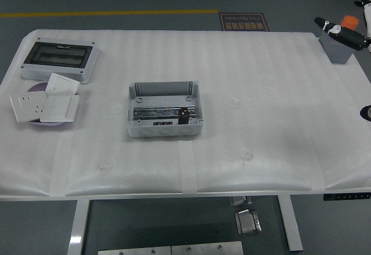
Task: Pick up the battery,place it into the box
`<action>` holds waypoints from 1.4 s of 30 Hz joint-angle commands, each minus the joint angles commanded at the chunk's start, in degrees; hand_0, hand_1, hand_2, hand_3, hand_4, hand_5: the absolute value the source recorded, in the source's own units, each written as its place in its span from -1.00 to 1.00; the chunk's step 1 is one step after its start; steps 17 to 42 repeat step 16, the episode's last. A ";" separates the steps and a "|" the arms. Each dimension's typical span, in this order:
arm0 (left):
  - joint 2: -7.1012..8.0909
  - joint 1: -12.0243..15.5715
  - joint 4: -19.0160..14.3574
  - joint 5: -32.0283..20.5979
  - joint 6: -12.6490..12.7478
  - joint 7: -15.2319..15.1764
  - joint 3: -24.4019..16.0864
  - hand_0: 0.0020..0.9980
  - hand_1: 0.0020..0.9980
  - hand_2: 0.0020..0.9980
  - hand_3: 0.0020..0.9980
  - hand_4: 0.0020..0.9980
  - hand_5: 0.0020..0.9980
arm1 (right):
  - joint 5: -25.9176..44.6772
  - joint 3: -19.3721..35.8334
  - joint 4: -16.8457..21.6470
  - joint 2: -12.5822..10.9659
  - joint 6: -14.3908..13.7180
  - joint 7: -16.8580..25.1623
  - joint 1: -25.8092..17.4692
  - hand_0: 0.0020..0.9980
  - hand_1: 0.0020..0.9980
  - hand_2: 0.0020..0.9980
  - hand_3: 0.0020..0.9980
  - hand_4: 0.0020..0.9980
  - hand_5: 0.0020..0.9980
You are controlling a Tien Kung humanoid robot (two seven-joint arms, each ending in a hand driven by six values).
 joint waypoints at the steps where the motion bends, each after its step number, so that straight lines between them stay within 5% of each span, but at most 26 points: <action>1: -0.03 0.05 0.00 -0.05 0.00 0.02 -0.02 0.14 0.29 -0.07 0.08 0.03 -0.26 | 0.22 0.11 0.01 -0.01 -0.01 0.10 -0.18 1.00 0.75 0.87 1.00 1.00 0.27; 16: -0.01 -0.12 0.00 0.10 0.01 0.09 -0.52 0.14 0.29 -0.07 0.08 0.04 -0.27 | 5.81 -1.17 0.85 0.27 -0.07 2.10 0.31 1.00 0.75 0.86 1.00 1.00 0.26; 42: -0.01 -0.12 0.00 0.10 0.01 0.09 -0.52 0.14 0.29 -0.07 0.08 0.04 -0.27 | 5.81 -1.17 0.85 0.27 -0.07 2.10 0.31 1.00 0.75 0.86 1.00 1.00 0.26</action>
